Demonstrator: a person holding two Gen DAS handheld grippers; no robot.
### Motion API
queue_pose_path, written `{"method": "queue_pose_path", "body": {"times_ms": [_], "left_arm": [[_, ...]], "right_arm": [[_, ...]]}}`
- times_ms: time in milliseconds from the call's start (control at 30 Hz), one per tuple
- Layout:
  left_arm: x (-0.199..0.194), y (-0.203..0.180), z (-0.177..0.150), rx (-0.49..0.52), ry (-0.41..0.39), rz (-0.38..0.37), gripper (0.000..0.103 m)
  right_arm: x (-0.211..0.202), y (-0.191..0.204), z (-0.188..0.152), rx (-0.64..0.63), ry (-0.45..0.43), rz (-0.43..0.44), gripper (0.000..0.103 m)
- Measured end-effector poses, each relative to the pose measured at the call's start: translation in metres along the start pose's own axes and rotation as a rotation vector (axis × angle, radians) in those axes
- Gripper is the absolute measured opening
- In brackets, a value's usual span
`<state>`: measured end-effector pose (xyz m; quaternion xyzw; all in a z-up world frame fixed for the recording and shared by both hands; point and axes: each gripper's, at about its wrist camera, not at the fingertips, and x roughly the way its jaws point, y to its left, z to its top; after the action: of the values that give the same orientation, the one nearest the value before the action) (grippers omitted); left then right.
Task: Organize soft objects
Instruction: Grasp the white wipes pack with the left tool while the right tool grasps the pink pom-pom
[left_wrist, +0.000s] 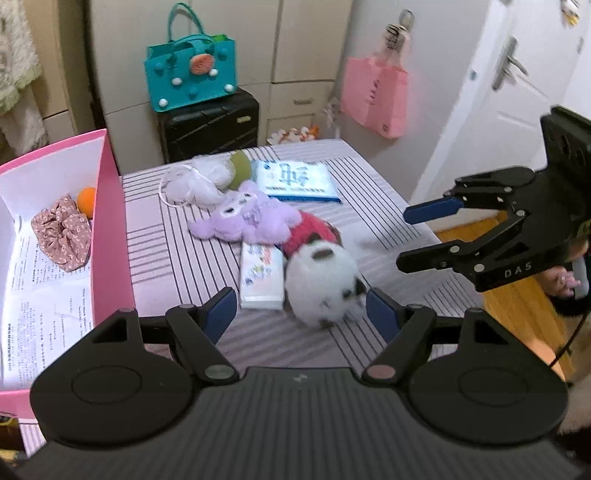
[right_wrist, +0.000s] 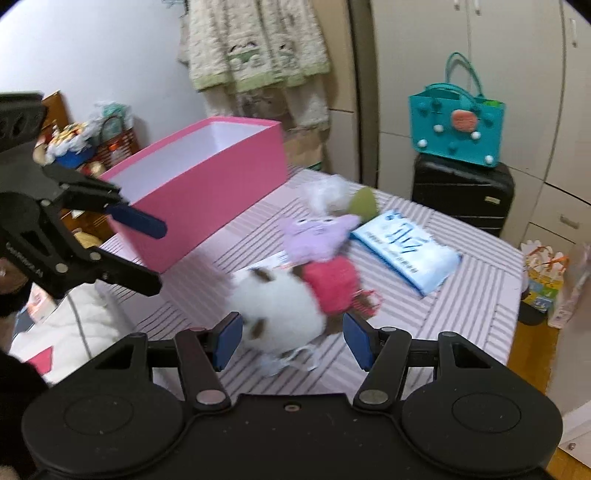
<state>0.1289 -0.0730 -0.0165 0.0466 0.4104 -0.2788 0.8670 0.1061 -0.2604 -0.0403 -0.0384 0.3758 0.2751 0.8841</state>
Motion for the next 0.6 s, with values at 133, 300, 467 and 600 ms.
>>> {"method": "queue_pose_path", "body": {"times_ms": [133, 300, 467, 600], "left_arm": [[0.018, 0.011, 0.005, -0.057, -0.018, 0.047, 0.072], [0.044, 0.021, 0.011, -0.068, 0.002, 0.144, 0.059], [0.068, 0.023, 0.018, -0.045, 0.046, 0.196, 0.043], [0.085, 0.022, 0.020, -0.035, 0.084, 0.199, 0.041]], "right_arm": [[0.012, -0.022, 0.004, 0.005, -0.033, -0.034, 0.065], [0.035, -0.043, 0.013, -0.022, -0.051, -0.055, 0.060], [0.065, -0.054, 0.020, -0.032, -0.020, -0.006, 0.054], [0.083, -0.058, 0.023, -0.025, 0.010, 0.046, 0.053]]}}
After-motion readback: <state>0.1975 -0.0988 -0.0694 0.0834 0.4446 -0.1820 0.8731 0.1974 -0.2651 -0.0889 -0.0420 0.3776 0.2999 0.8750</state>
